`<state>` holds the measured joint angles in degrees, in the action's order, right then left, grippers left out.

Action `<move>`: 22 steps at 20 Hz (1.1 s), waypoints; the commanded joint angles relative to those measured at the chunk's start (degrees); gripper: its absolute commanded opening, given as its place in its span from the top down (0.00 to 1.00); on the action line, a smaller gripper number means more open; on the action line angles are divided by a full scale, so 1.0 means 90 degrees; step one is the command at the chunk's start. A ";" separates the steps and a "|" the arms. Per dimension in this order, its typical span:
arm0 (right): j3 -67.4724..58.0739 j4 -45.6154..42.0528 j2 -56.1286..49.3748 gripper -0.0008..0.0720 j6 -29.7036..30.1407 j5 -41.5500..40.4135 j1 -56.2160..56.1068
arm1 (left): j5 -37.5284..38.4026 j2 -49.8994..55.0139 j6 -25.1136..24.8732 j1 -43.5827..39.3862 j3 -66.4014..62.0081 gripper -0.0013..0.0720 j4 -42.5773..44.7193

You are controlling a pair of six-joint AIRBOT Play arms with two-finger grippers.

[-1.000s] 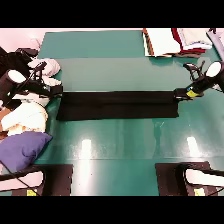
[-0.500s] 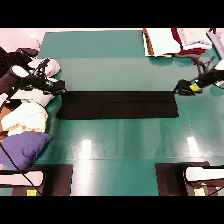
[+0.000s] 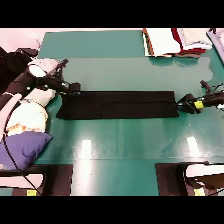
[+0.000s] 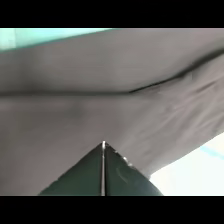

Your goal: Fold the shirts.

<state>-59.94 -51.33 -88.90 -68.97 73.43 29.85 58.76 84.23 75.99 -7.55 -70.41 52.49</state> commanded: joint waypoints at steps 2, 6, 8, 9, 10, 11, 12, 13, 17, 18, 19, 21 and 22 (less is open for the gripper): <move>0.0182 0.0578 -0.0347 0.53 0.0367 -0.0712 -0.0563 | -0.0658 0.0121 0.0408 -0.1018 -0.0007 0.95 -0.0007; 0.0066 0.0588 0.0165 0.96 0.0510 -0.0860 -0.0879 | -0.1144 0.0529 0.0515 -0.1559 -0.0243 0.95 -0.0066; -0.0367 0.0605 0.0629 0.97 0.0483 -0.0466 -0.0991 | -0.1139 0.1005 0.0515 -0.1773 -0.0741 0.95 -0.0083; -0.0627 0.0631 0.0840 0.97 0.0357 -0.0219 -0.1098 | -0.1137 0.1287 0.0517 -0.1885 -0.1032 0.95 -0.0100; -0.0911 0.0760 0.1035 0.97 0.0265 0.0022 -0.1253 | -0.1132 0.1545 0.0522 -0.1991 -0.1282 0.95 -0.0129; -0.1166 0.0928 0.1195 0.97 0.0209 0.0204 -0.1430 | -0.1110 0.1819 0.0527 -0.2101 -0.1545 0.95 -0.0165; -0.1443 0.1076 0.1358 0.97 0.0117 0.0301 -0.1642 | -0.1037 0.2067 0.0529 -0.2193 -0.1785 0.95 -0.0189; -0.1690 0.1141 0.1486 0.97 -0.0041 0.0306 -0.1853 | -0.0935 0.2302 0.0534 -0.2290 -0.2013 0.95 -0.0211; -0.2703 0.1151 0.1695 0.97 -0.0478 0.0316 -0.2754 | -0.0913 0.2786 0.0556 -0.2586 -0.2426 0.95 -0.0250; -0.2914 0.1149 0.1688 0.97 -0.0561 0.0311 -0.2941 | -0.0889 0.2817 0.0559 -0.2616 -0.2426 0.95 -0.0226; -0.3067 0.1146 0.1688 0.97 -0.0634 0.0306 -0.3087 | -0.0826 0.2839 0.0561 -0.2613 -0.2426 0.95 -0.0223; -0.3266 0.1141 0.1688 0.97 -0.0760 0.0291 -0.3351 | -0.0758 0.2834 0.0561 -0.2584 -0.2429 0.95 -0.0211; -0.3313 0.1146 0.1688 0.97 -0.0794 0.0284 -0.3453 | -0.0731 0.2834 0.0561 -0.2569 -0.2429 0.95 -0.0219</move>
<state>-86.65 -41.30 -74.04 -74.08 76.09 2.28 51.22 108.95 80.99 -30.41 -91.66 50.48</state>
